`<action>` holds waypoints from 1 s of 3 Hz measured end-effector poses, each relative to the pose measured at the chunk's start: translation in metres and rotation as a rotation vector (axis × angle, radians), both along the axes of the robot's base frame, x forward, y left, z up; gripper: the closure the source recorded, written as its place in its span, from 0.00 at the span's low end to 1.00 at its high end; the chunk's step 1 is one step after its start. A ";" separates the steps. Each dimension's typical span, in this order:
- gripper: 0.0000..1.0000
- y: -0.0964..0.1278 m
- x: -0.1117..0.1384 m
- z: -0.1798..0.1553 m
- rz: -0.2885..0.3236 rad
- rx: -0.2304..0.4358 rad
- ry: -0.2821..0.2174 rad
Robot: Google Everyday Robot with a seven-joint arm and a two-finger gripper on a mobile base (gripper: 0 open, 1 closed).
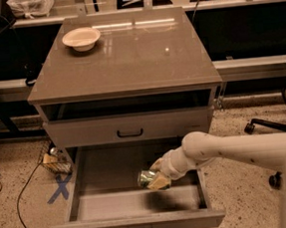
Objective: Pick green can from middle drawer and place on counter
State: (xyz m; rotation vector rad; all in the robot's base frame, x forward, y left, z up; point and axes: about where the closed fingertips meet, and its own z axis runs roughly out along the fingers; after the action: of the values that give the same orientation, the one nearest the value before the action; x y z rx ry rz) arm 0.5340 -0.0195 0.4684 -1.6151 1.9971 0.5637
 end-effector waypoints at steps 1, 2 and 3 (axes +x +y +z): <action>1.00 -0.023 -0.013 0.102 0.086 0.126 -0.171; 1.00 -0.064 -0.021 0.159 0.098 0.156 -0.275; 1.00 -0.075 -0.025 0.165 0.097 0.157 -0.289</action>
Offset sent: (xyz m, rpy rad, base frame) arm -0.0313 -0.1215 0.2335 0.1903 -0.4077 0.1013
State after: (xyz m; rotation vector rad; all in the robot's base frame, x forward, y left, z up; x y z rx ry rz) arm 0.5094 -0.0941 0.6338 -1.6023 1.6325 0.4779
